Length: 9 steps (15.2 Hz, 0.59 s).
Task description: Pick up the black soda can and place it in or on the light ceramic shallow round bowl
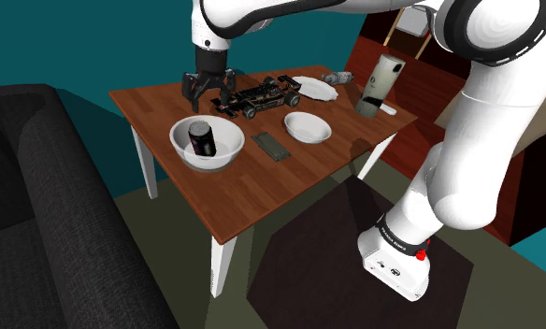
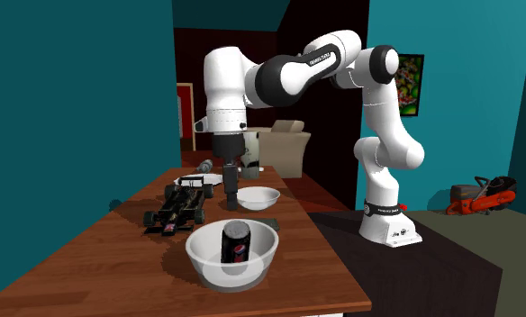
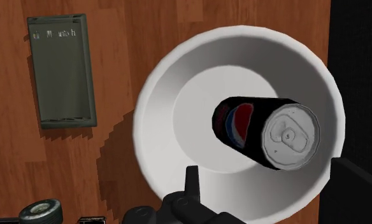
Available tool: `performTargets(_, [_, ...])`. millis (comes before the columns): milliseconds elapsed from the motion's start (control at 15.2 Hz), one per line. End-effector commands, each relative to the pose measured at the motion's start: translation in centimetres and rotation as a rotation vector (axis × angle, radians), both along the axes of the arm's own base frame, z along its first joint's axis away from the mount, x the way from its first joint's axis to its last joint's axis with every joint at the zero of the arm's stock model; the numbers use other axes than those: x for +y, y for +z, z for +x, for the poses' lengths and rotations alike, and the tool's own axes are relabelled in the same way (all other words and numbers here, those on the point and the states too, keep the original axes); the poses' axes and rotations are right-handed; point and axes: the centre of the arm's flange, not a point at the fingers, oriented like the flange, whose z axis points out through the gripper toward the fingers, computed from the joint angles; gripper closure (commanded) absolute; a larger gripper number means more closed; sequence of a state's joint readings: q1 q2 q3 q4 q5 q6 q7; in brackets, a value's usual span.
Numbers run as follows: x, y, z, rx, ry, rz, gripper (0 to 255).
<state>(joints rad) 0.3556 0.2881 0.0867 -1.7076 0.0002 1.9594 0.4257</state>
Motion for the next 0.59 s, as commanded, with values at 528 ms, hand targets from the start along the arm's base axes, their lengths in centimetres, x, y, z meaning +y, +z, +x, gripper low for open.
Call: performTargets(528, [0.0,5.0,0.2,0.000,0.000,0.000,0])
